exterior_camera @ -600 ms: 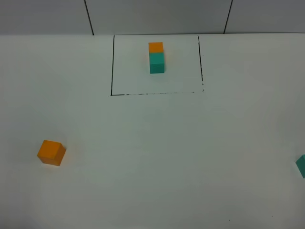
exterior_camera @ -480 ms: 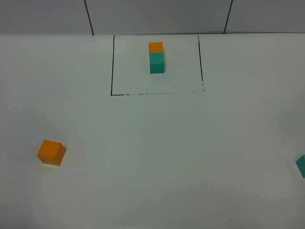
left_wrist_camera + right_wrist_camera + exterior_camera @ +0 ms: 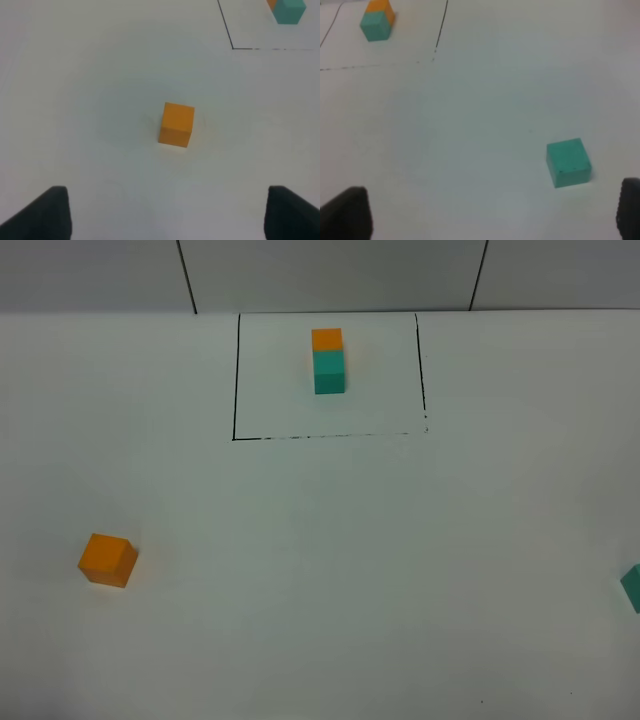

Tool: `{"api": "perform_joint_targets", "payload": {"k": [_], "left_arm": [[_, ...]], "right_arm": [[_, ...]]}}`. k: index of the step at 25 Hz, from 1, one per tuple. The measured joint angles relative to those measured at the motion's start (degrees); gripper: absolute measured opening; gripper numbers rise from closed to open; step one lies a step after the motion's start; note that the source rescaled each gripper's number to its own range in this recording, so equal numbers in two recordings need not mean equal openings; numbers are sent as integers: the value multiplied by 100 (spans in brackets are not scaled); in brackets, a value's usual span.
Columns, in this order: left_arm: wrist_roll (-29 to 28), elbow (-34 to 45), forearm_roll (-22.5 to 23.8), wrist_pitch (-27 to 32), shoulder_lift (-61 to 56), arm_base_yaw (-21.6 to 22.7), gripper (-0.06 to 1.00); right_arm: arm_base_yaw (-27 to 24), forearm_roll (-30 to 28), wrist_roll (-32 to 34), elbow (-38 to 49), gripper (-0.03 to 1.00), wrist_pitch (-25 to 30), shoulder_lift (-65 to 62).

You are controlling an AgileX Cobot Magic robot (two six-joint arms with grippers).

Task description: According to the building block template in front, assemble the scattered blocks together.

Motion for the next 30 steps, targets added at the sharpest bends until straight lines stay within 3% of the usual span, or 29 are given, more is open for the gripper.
{"api": "perform_joint_targets", "payload": {"k": [17, 19, 24, 30], "left_arm": [[0, -42, 6, -85, 38, 0, 77], [0, -184, 6, -230, 262, 0, 81], [0, -657, 1, -270, 1804, 0, 97], [-257, -1598, -3, -49, 4615, 0, 100]], "right_arm": [[0, 0, 0, 0, 99, 0, 0], [0, 0, 0, 0, 98, 0, 0], [0, 0, 0, 0, 98, 0, 0], [0, 0, -2, 0, 98, 0, 0]]}}
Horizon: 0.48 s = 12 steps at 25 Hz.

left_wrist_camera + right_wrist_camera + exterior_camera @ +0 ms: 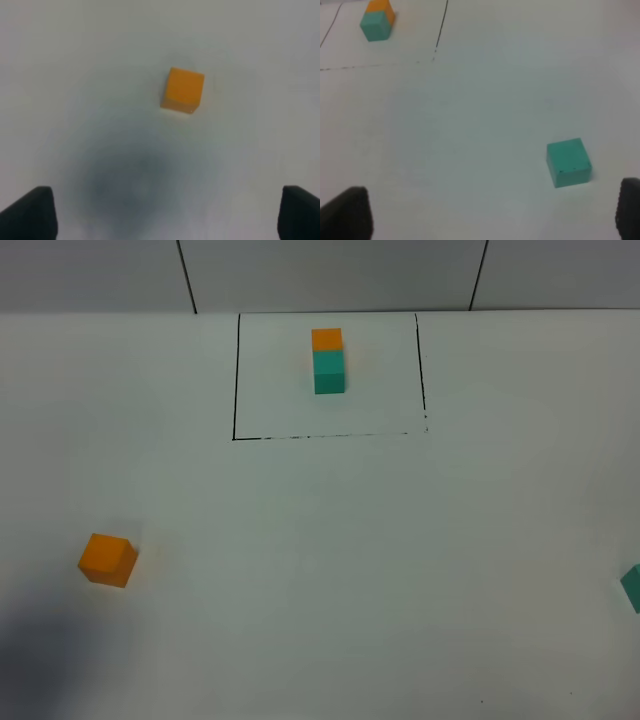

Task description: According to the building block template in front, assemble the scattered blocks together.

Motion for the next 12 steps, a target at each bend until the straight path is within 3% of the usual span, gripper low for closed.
{"api": "perform_joint_targets", "payload": {"k": [5, 12], "left_arm": [[-26, -461, -57, -50, 2045, -103, 100], [45, -511, 149, -1116, 3687, -880, 100]], "right_arm": [[0, 0, 0, 0, 98, 0, 0], [0, 0, 0, 0, 97, 0, 0]]}}
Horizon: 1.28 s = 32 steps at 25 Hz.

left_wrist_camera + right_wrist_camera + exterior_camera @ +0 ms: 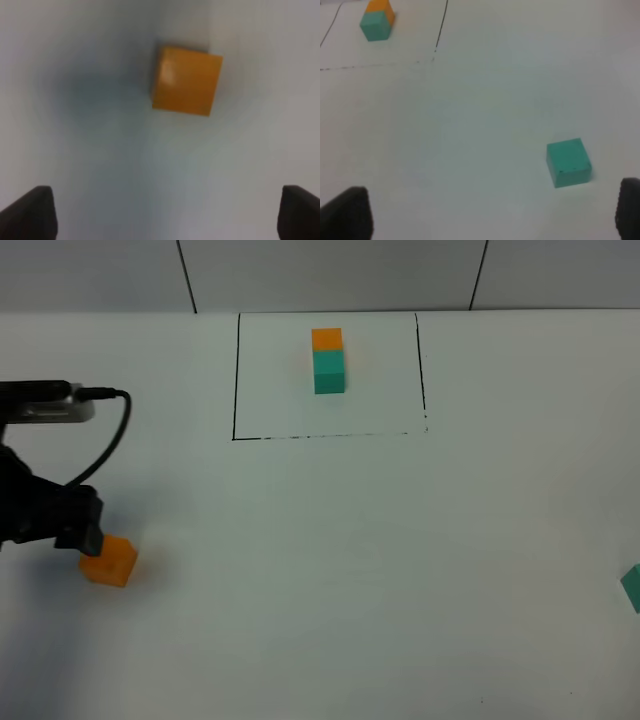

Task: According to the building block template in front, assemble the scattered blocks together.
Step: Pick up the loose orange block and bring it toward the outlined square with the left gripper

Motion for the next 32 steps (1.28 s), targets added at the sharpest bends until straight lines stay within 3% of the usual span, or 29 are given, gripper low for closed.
{"api": "perform_joint_targets", "payload": {"k": [7, 18, 32], "left_arm": [[-328, -1, 416, -407, 865, -306, 100], [-387, -1, 434, -1113, 974, -326, 100], [-387, -6, 416, -1601, 2049, -326, 100]], "right_arm": [[0, 0, 0, 0, 95, 0, 0], [0, 0, 0, 0, 90, 0, 0], [0, 0, 0, 0, 87, 0, 0]]}}
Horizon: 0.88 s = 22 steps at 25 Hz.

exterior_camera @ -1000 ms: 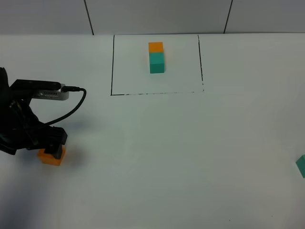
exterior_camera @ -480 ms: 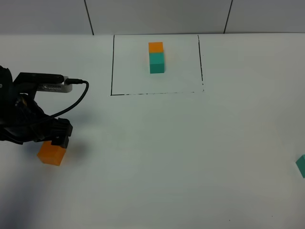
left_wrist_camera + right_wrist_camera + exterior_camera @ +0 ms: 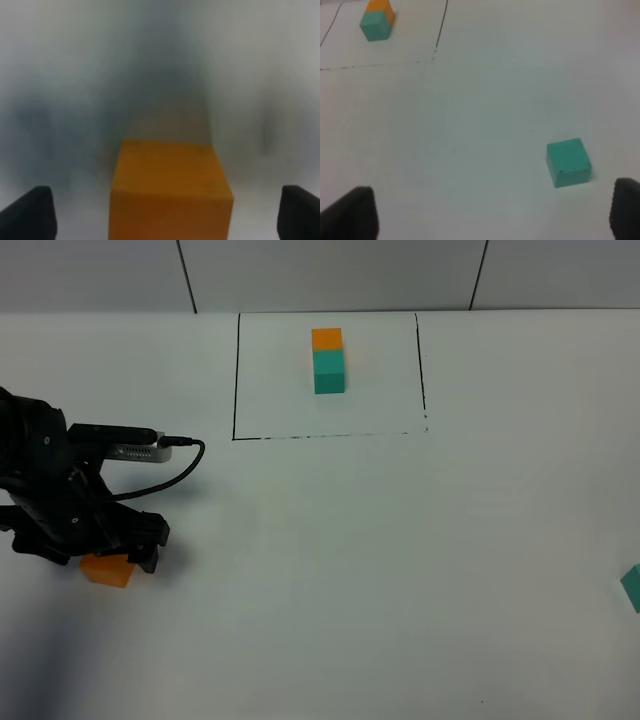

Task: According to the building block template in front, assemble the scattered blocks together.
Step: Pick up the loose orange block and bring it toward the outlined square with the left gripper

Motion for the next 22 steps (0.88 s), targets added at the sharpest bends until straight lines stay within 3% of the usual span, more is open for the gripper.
{"api": "perform_joint_targets", "payload": {"k": [3, 6, 9, 11, 12, 18, 22], "left_arm": [[0, 0, -92, -47, 169, 0, 97], [0, 0, -137, -47, 203, 0, 82], [-4, 0, -103, -47, 214, 0, 47], [-4, 0, -103, -35, 214, 0, 10], [-4, 0, -103, -15, 214, 0, 0], [280, -345, -103, 519, 219, -18, 1], [1206, -1025, 13, 1201, 219, -236, 1]], "right_arm": [[0, 0, 0, 0, 85, 0, 0], [0, 0, 0, 0, 85, 0, 0], [0, 0, 0, 0, 84, 0, 0], [0, 0, 0, 0, 82, 0, 0], [0, 0, 0, 0, 82, 0, 0], [0, 0, 0, 0, 77, 0, 0], [0, 0, 0, 0, 74, 0, 0]]}}
